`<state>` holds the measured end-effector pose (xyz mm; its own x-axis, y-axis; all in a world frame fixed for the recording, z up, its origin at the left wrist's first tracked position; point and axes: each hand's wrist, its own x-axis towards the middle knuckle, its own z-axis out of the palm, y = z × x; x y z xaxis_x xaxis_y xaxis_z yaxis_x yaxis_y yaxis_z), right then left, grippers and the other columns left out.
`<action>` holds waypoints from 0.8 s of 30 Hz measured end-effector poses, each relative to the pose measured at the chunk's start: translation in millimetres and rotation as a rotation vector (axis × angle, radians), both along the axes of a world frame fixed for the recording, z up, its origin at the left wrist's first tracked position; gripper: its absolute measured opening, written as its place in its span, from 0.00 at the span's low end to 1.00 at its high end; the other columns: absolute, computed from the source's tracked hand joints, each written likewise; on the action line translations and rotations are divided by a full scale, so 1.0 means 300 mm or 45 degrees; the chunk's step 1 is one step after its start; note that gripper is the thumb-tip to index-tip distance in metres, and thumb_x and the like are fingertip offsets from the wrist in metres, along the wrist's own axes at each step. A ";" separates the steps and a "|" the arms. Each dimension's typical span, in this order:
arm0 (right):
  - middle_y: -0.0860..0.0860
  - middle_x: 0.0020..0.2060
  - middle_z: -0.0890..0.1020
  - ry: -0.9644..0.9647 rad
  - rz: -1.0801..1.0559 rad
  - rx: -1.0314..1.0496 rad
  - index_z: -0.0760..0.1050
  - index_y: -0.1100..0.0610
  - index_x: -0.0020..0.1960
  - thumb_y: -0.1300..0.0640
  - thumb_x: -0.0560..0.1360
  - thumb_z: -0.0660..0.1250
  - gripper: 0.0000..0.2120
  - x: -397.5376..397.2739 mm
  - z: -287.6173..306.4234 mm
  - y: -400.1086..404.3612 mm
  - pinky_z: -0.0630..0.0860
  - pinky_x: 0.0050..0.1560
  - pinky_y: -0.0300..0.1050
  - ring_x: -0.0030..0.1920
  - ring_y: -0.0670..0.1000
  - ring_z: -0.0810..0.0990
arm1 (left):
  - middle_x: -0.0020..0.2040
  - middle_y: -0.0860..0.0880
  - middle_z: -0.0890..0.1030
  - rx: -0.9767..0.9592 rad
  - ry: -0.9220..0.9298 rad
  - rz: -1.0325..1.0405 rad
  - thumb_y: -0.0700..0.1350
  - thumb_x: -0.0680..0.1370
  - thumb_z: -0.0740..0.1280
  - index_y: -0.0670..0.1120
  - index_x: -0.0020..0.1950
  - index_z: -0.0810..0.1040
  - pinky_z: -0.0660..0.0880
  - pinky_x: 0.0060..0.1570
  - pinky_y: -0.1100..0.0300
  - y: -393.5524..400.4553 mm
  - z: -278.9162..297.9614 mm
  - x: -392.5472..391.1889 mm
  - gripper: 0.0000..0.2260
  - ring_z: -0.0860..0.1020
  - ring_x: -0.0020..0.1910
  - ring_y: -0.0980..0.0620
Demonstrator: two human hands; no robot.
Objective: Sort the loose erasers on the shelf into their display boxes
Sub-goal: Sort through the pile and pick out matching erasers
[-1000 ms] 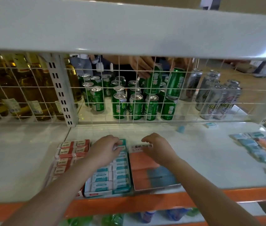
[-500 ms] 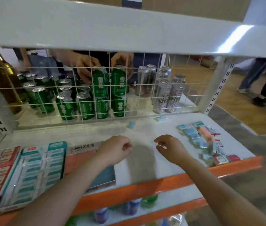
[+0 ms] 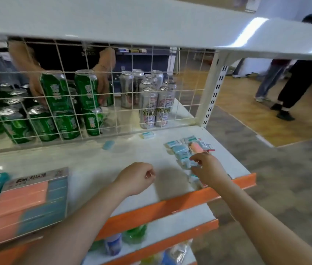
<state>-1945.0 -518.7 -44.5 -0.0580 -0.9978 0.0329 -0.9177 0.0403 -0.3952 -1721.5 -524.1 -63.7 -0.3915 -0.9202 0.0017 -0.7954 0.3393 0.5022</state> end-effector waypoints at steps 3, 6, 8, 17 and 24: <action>0.54 0.58 0.78 -0.014 -0.036 -0.015 0.77 0.56 0.60 0.59 0.72 0.67 0.16 -0.088 -0.004 -0.025 0.71 0.52 0.42 0.53 0.53 0.78 | 0.53 0.49 0.80 -0.005 0.025 0.017 0.46 0.77 0.63 0.46 0.55 0.79 0.71 0.52 0.61 -0.016 -0.008 -0.071 0.10 0.76 0.53 0.51; 0.53 0.58 0.78 -0.008 -0.073 -0.007 0.76 0.57 0.60 0.56 0.73 0.67 0.16 -0.143 -0.006 -0.046 0.70 0.51 0.39 0.54 0.52 0.77 | 0.53 0.49 0.80 0.019 0.044 0.025 0.46 0.77 0.63 0.46 0.55 0.79 0.72 0.54 0.61 -0.035 -0.017 -0.133 0.10 0.76 0.53 0.51; 0.53 0.58 0.78 0.004 -0.080 0.044 0.74 0.57 0.63 0.53 0.75 0.66 0.18 -0.159 -0.006 -0.060 0.71 0.51 0.40 0.53 0.52 0.77 | 0.54 0.50 0.79 0.037 0.052 0.043 0.46 0.77 0.63 0.46 0.56 0.78 0.72 0.55 0.60 -0.047 -0.022 -0.165 0.10 0.76 0.53 0.51; 0.49 0.48 0.79 -0.055 -0.076 0.159 0.74 0.53 0.55 0.52 0.73 0.66 0.12 -0.144 -0.043 -0.114 0.75 0.43 0.42 0.44 0.49 0.77 | 0.53 0.50 0.78 0.090 0.060 0.090 0.46 0.77 0.62 0.47 0.58 0.77 0.72 0.54 0.59 -0.087 -0.047 -0.230 0.11 0.76 0.52 0.51; 0.51 0.43 0.80 -0.239 -0.157 0.058 0.75 0.56 0.46 0.58 0.72 0.68 0.04 -0.170 -0.026 -0.135 0.74 0.38 0.41 0.39 0.48 0.76 | 0.51 0.50 0.78 0.094 0.087 0.074 0.45 0.77 0.62 0.46 0.58 0.77 0.73 0.53 0.58 -0.131 -0.048 -0.240 0.11 0.76 0.50 0.51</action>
<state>-1996.1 -559.3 -52.4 -0.1806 -0.9829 -0.0351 -0.8153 0.1696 -0.5537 -1793.6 -563.5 -78.1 -0.3387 -0.9400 -0.0418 -0.7758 0.2539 0.5776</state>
